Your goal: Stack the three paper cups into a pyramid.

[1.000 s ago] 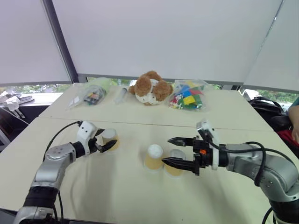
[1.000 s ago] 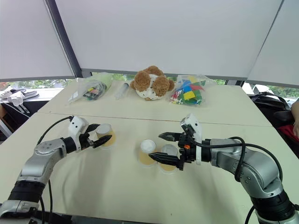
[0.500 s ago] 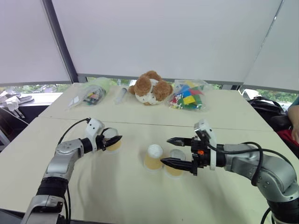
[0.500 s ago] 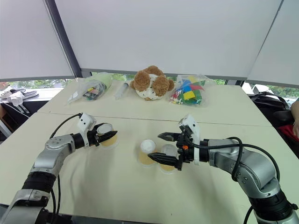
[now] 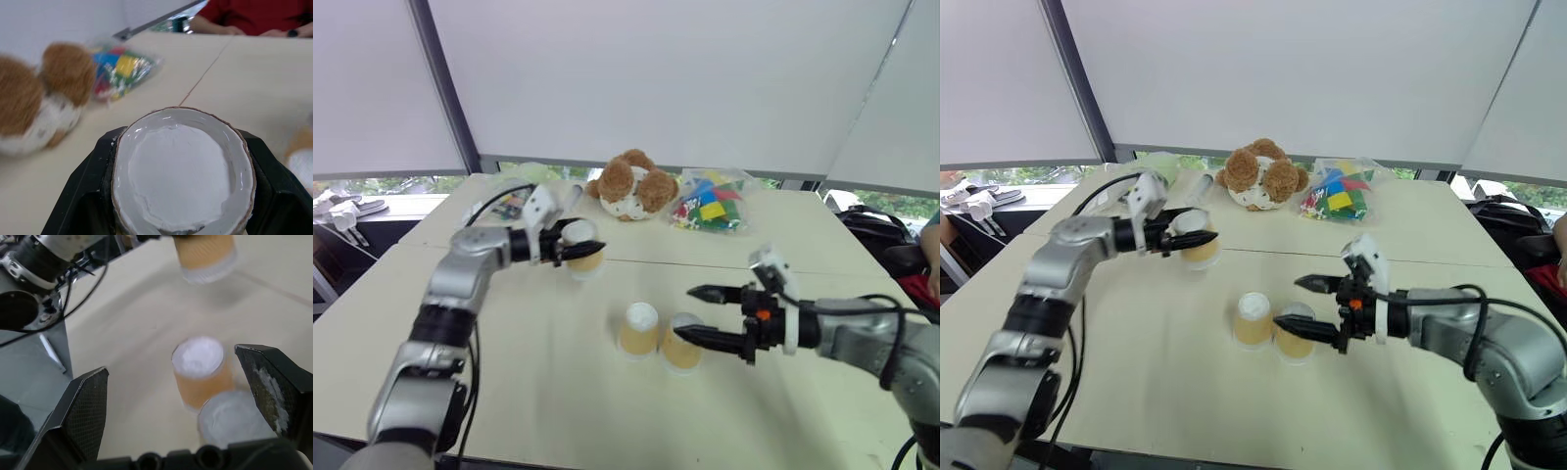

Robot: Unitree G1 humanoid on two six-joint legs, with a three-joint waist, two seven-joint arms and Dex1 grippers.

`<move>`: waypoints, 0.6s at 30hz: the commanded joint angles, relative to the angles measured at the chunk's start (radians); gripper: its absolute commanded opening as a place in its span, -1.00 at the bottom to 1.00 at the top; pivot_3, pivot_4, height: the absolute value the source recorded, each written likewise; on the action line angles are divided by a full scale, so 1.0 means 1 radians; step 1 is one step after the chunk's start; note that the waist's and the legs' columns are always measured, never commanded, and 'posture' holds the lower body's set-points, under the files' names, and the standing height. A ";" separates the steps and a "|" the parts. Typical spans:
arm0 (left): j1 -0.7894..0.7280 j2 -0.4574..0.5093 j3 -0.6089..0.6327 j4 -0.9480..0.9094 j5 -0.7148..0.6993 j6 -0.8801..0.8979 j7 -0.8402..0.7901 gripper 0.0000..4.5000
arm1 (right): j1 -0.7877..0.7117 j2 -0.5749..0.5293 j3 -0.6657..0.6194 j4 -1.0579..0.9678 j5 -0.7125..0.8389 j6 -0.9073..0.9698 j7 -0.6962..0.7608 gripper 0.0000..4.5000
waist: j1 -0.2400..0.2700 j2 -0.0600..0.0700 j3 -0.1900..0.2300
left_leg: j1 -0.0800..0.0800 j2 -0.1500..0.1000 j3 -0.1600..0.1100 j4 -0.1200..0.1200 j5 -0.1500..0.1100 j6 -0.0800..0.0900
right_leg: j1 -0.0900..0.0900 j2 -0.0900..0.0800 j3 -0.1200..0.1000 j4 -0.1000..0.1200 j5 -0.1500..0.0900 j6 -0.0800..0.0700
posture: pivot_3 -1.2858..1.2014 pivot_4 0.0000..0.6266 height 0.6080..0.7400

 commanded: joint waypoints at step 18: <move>-0.126 -0.232 -0.141 0.082 -0.007 0.054 -0.278 0.06 | 0.375 -0.016 -0.294 -0.245 0.117 0.010 -0.224 1.00 | -0.002 0.000 0.000 | -0.001 0.000 -0.002 0.000 -0.002 0.003 | -0.001 0.001 0.002 0.001 -0.001 0.002 | 0.03 -0.52 0.98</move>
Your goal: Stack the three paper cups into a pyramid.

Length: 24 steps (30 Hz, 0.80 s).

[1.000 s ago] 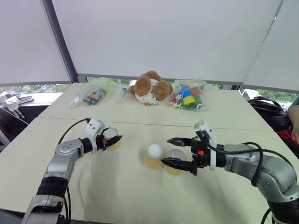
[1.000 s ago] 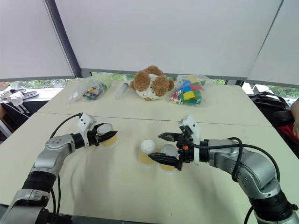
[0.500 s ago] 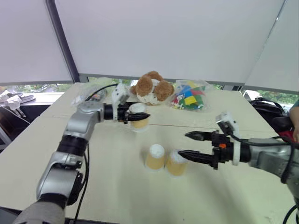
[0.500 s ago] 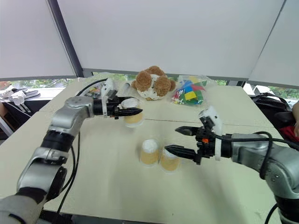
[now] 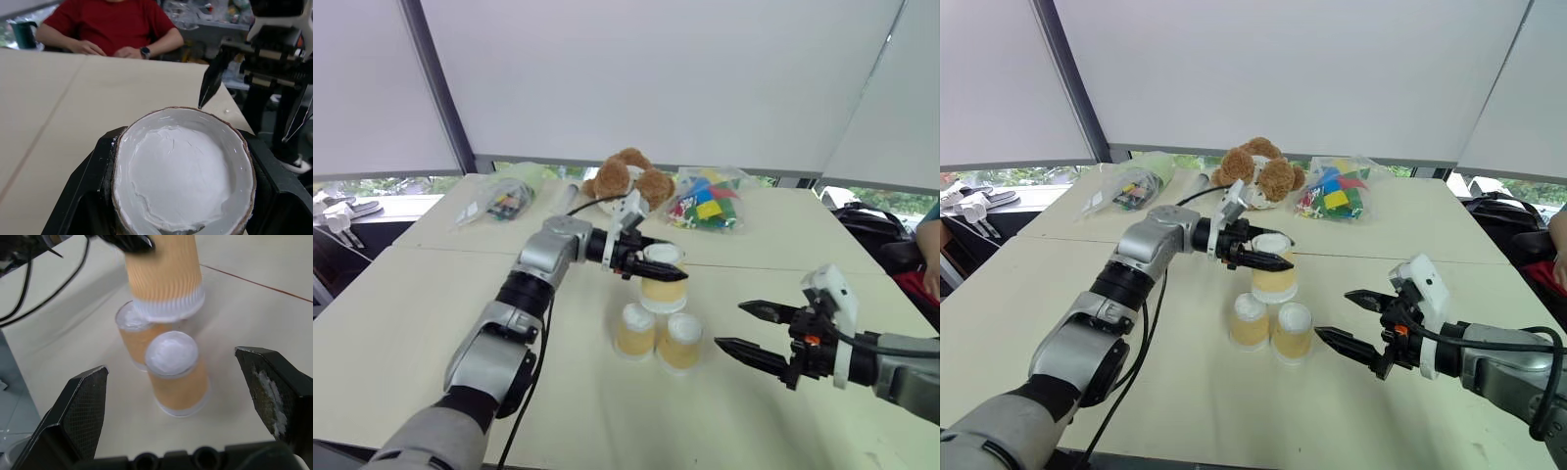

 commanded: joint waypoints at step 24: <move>0.076 -0.027 -0.034 -0.124 0.052 -0.107 0.003 0.99 | 0.038 -0.025 0.001 -0.010 0.017 -0.079 -0.037 1.00 | 0.001 0.000 0.000 | 0.000 -0.001 -0.001 0.001 0.000 0.000 | 0.001 0.000 0.000 0.000 0.000 0.000 | 0.03 -0.52 0.98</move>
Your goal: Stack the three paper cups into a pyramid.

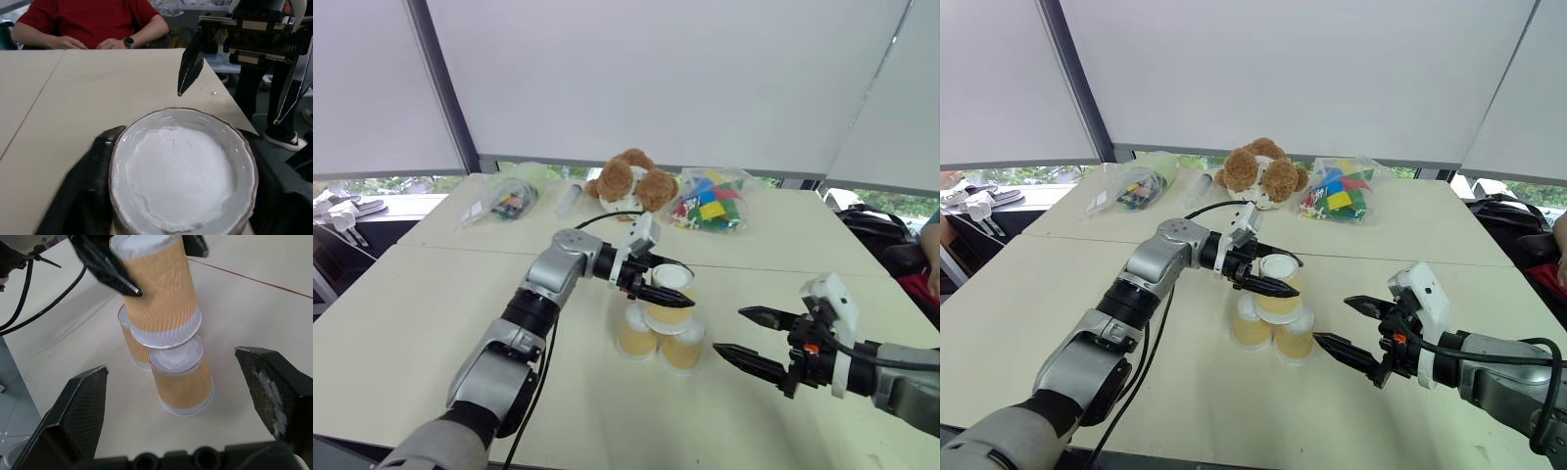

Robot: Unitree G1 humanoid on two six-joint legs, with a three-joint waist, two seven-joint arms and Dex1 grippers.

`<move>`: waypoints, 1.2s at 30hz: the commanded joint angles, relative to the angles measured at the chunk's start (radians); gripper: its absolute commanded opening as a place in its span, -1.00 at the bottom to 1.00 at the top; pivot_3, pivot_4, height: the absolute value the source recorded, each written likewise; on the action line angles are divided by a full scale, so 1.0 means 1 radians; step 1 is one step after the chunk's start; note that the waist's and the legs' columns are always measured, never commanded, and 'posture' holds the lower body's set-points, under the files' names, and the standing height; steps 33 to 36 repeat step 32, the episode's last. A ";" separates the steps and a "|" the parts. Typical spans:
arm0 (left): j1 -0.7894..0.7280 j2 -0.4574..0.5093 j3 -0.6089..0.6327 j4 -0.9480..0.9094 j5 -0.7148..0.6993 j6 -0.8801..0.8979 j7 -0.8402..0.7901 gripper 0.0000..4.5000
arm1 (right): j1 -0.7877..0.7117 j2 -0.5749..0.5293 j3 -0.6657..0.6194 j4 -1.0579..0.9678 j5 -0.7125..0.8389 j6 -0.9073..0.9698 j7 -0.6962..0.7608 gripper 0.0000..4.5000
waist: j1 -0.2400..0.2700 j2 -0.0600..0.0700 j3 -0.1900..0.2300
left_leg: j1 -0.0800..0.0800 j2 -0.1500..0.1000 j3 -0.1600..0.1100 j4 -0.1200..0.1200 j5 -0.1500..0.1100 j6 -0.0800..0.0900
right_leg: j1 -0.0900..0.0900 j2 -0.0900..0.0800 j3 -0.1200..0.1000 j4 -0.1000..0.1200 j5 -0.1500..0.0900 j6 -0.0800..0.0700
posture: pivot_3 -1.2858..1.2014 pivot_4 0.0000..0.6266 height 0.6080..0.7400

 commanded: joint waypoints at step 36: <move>0.731 0.394 0.531 -0.809 -0.309 0.569 0.531 0.99 | -0.044 0.032 0.033 0.433 -0.218 -0.203 0.235 1.00 | -0.001 0.000 0.000 | 0.001 0.001 -0.003 0.001 0.001 -0.002 | 0.002 -0.001 -0.001 0.002 0.000 0.000 | 0.03 -0.52 0.98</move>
